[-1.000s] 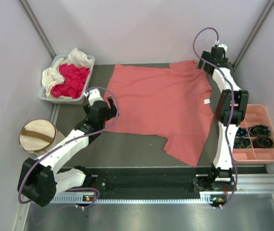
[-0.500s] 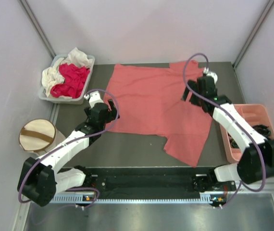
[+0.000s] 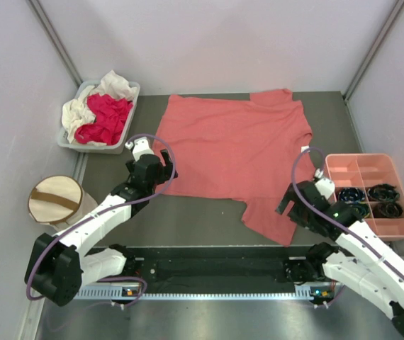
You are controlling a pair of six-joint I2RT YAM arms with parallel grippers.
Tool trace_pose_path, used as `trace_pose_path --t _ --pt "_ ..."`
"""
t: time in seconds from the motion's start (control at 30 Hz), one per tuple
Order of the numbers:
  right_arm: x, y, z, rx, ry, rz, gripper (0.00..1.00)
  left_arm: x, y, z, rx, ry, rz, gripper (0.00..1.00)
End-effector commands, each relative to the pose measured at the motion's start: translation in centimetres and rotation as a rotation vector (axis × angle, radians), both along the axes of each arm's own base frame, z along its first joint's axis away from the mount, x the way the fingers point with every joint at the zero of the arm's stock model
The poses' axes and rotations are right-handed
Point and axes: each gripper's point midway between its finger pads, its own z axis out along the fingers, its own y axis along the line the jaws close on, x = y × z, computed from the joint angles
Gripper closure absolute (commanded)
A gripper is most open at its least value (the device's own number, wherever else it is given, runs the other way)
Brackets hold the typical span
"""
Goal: Fold and stack the t-shirts
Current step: Grap the side of the flattened tshirt closest away from the robot with both arms
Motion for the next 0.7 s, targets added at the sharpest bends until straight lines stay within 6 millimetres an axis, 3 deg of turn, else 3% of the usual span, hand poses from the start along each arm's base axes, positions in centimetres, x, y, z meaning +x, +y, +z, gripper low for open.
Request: trace_pose_path --t 0.0,0.13,0.23,0.4,0.53,0.67 --pt "-2.7 0.9 -2.1 0.011 0.072 -0.095 0.02 0.4 -0.7 1.5 -0.041 -0.044 -0.009 0.01" --pt "-4.5 1.6 -4.3 -0.057 0.132 -0.091 0.02 0.3 -0.7 1.6 -0.041 -0.048 -0.012 0.01" --pt "-5.1 1.9 -4.6 -0.096 0.132 -0.114 0.01 0.1 -0.7 1.3 -0.037 -0.040 -0.017 0.01" --pt "-6.4 1.0 -6.2 -0.144 0.171 -0.178 0.02 -0.1 -0.8 0.9 -0.038 -0.034 -0.026 0.01" --pt "-6.9 -0.3 -7.8 -0.124 0.161 -0.231 0.09 0.0 -1.1 0.7 -0.040 -0.027 -0.042 0.01" --pt "-6.9 -0.7 -7.8 -0.098 0.141 -0.261 0.17 0.3 -1.6 0.5 -0.039 -0.018 -0.062 0.01"
